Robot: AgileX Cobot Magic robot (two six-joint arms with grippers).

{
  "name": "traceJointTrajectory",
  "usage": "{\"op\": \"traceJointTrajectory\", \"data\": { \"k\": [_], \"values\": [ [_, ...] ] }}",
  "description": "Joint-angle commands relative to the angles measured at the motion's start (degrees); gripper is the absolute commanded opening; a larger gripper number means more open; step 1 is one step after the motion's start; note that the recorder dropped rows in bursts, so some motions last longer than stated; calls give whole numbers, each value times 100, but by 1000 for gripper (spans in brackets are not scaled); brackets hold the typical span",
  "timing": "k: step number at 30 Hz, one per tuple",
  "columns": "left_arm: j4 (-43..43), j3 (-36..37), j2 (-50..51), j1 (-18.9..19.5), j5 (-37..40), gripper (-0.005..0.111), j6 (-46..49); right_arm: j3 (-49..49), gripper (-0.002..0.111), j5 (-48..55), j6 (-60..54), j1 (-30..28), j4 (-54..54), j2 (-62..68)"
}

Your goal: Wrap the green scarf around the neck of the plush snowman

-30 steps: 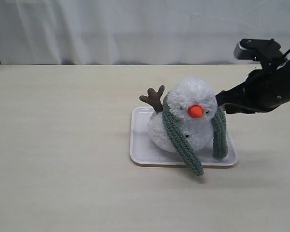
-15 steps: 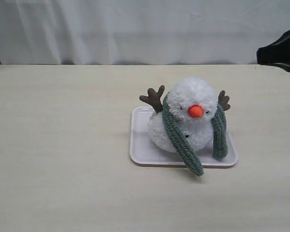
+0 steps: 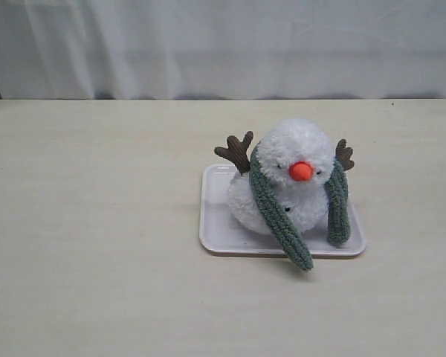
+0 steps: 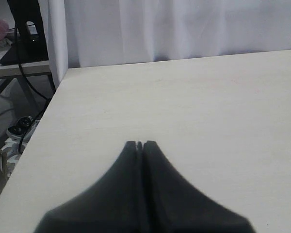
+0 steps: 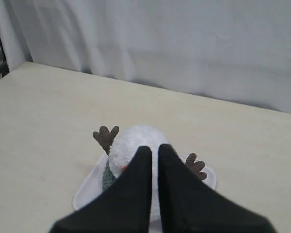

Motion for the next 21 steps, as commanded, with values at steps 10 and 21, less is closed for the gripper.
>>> {"op": "traceJointTrajectory", "data": {
  "k": [10, 21],
  "values": [
    [-22, 9, -11, 7, -66, 0, 4, 99, 4, 350, -30, -36, -57, -1945],
    [-22, 9, -11, 7, -66, 0, 4, 99, 4, 338, -30, -36, -57, -3281]
  ]
}}
